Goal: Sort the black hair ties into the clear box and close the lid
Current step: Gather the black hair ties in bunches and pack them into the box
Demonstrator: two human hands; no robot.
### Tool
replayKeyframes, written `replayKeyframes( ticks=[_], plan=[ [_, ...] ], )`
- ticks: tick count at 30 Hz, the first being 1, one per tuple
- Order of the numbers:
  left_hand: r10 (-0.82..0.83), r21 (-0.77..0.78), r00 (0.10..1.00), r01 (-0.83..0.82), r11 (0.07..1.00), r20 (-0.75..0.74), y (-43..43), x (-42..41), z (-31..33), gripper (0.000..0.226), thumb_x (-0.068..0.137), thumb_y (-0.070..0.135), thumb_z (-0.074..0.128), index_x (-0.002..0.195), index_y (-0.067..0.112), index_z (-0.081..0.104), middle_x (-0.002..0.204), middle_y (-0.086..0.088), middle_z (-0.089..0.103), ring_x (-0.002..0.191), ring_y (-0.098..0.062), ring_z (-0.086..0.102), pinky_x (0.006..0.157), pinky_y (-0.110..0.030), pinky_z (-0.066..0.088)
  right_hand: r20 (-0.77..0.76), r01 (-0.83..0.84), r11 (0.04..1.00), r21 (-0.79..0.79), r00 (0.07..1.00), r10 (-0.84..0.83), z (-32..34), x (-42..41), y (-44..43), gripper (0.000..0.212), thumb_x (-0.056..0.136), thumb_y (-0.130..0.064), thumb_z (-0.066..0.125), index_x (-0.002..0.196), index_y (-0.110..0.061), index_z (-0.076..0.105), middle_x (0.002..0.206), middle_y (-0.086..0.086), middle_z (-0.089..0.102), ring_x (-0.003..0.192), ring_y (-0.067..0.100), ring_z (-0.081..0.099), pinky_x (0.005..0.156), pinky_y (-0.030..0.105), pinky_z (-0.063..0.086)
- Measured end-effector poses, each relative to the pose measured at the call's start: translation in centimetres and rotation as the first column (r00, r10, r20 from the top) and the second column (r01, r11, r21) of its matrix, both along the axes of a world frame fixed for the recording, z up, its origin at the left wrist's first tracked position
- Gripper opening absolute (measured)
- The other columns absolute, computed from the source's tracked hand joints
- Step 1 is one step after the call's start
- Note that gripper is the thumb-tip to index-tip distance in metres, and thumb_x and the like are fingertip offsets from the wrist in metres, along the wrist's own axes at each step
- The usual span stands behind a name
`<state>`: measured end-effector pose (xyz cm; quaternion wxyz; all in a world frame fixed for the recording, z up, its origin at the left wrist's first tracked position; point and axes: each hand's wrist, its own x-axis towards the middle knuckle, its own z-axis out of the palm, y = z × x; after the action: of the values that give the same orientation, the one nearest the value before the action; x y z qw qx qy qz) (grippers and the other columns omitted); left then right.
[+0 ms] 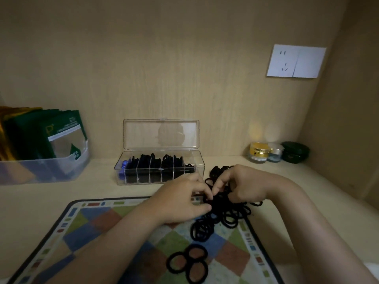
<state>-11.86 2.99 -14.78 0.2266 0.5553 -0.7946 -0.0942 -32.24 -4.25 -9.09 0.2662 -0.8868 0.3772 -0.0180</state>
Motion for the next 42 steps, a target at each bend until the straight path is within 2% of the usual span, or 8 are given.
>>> replayKeyframes(
  ticks=[2, 8, 12, 20, 28, 33, 35, 42],
  plan=[
    [-0.017, 0.027, 0.999, 0.016, 1.000, 0.034, -0.2, -0.1, -0.5, 0.032, 0.084, 0.050, 0.068, 0.114, 0.041, 0.068, 0.105, 0.024, 0.047, 0.108, 0.001, 0.046, 0.093, -0.030, 0.045, -0.095, -0.020, 0.999, 0.033, 0.995, 0.023, -0.2, 0.0, 0.1, 0.047, 0.080, -0.003, 0.069, 0.113, -0.036, 0.072, 0.074, -0.021, 0.063, 0.058, -0.010, 0.058, 0.053, 0.008, 0.041],
    [-0.014, 0.013, 0.999, 0.015, 1.000, -0.037, -1.0, 0.5, -1.0, 0.006, 0.086, 0.041, 0.071, 0.092, 0.042, 0.072, 0.102, 0.021, 0.053, 0.107, -0.002, 0.050, 0.095, -0.038, 0.047, -0.052, 0.000, 0.999, -0.052, 0.999, -0.003, -1.9, 1.4, -0.4, 0.031, 0.075, -0.027, 0.083, 0.104, -0.036, 0.076, 0.098, -0.012, 0.072, 0.091, 0.007, 0.065, 0.085, 0.028, 0.054],
    [0.045, 0.085, 0.965, -0.023, 0.996, -0.259, -0.9, 1.0, -0.8, 0.012, 0.088, 0.024, 0.071, 0.079, 0.034, 0.071, 0.097, 0.012, 0.061, 0.096, -0.004, 0.061, 0.093, -0.038, 0.050, 0.105, -0.008, 0.998, -0.059, 0.994, 0.014, -2.5, 2.3, -0.4, 0.016, 0.079, -0.030, 0.080, 0.074, -0.043, 0.072, 0.085, -0.009, 0.071, 0.079, 0.006, 0.066, 0.077, 0.029, 0.054],
    [0.220, 0.288, 0.734, -0.035, 0.957, -0.643, -0.2, 2.0, 0.3, 0.018, 0.098, 0.022, 0.059, 0.093, 0.008, 0.069, 0.086, -0.012, 0.070, 0.083, -0.027, 0.065, 0.077, -0.040, 0.048, 0.453, 0.017, 0.973, 0.230, 0.883, -0.122, -2.2, 2.9, 0.6, 0.011, 0.094, -0.025, 0.067, 0.091, -0.017, 0.074, 0.063, -0.010, 0.065, 0.055, 0.007, 0.056, 0.051, 0.018, 0.043],
    [0.224, 0.299, 0.728, -0.028, 0.954, -0.648, -0.2, 2.3, 0.1, 0.014, 0.094, 0.026, 0.065, 0.090, 0.016, 0.075, 0.081, 0.006, 0.068, 0.076, -0.010, 0.062, 0.066, -0.025, 0.053, 0.512, 0.124, 0.937, 0.327, 0.810, -0.286, -3.3, 4.2, 0.8, 0.015, 0.091, -0.022, 0.071, 0.076, -0.020, 0.070, 0.064, 0.000, 0.068, 0.057, 0.016, 0.062, 0.041, 0.023, 0.044],
    [0.291, 0.368, 0.642, -0.016, 0.930, -0.710, -0.1, 2.6, 0.7, 0.021, 0.096, 0.023, 0.061, 0.103, 0.008, 0.074, 0.086, -0.007, 0.072, 0.077, -0.017, 0.064, 0.063, -0.024, 0.050, 0.482, 0.257, 0.957, 0.136, 0.827, -0.290, -3.2, 4.8, 1.0, 0.017, 0.088, -0.025, 0.074, 0.072, -0.020, 0.069, 0.051, -0.001, 0.061, 0.036, 0.009, 0.048, 0.040, 0.021, 0.039],
    [0.257, 0.299, 0.700, -0.065, 0.952, -0.666, -0.1, 2.7, 0.8, 0.019, 0.091, 0.033, 0.067, 0.094, 0.016, 0.075, 0.083, -0.005, 0.073, 0.076, -0.015, 0.067, 0.069, -0.025, 0.052, 0.532, 0.267, 0.960, 0.079, 0.804, -0.267, -3.3, 5.2, 1.0, 0.017, 0.086, -0.024, 0.076, 0.071, -0.021, 0.069, 0.049, -0.008, 0.058, 0.037, 0.004, 0.049, 0.040, 0.018, 0.038],
    [0.325, 0.296, 0.685, -0.165, 0.941, -0.652, -0.3, 3.2, 1.0, 0.018, 0.092, 0.026, 0.066, 0.077, 0.023, 0.075, 0.074, 0.003, 0.072, 0.066, -0.013, 0.062, 0.067, -0.027, 0.049, 0.502, 0.104, 0.991, 0.081, 0.855, -0.130, -3.5, 5.0, 0.6, 0.016, 0.081, -0.028, 0.080, 0.096, -0.029, 0.076, 0.078, -0.007, 0.066, 0.061, 0.002, 0.057, 0.061, 0.022, 0.047]
  ],
)
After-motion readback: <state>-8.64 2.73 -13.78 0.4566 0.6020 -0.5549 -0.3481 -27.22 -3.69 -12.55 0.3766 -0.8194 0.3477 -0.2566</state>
